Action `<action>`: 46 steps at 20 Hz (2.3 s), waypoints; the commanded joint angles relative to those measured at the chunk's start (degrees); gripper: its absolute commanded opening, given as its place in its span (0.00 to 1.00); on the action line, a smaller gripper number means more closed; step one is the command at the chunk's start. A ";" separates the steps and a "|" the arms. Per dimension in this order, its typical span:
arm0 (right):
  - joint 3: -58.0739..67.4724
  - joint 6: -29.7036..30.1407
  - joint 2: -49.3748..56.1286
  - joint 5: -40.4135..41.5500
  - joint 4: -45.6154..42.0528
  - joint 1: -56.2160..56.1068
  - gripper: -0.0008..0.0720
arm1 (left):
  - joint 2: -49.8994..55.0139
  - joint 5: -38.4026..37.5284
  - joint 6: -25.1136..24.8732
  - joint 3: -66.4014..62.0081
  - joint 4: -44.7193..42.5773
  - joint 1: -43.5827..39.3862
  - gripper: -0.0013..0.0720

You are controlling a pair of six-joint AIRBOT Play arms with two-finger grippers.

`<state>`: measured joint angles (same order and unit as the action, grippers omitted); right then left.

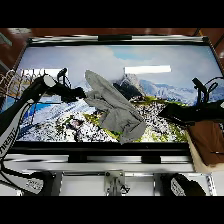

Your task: Fold the shirts.

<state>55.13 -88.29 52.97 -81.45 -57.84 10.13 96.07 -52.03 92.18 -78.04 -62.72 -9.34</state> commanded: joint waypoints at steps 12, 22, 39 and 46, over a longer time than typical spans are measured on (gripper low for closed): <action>-1.40 -5.81 14.43 4.81 -3.76 -16.92 0.92 | 4.37 8.70 -3.28 -1.46 1.88 -0.44 0.06; -1.40 -10.62 26.69 15.61 -4.79 -20.68 0.80 | 1.66 4.17 -10.78 -4.24 1.88 -0.44 0.06; 51.36 1.01 0.79 15.52 -26.62 -20.65 0.09 | -30.47 15.08 -18.69 -35.98 1.68 -0.17 0.06; 54.16 0.48 -5.01 4.94 -18.18 -20.65 0.09 | -41.72 1.16 -15.82 -37.09 -3.91 -0.20 0.06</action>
<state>107.81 -87.74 49.71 -70.67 -80.53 -10.48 57.54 -42.33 74.43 -114.37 -64.73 -9.58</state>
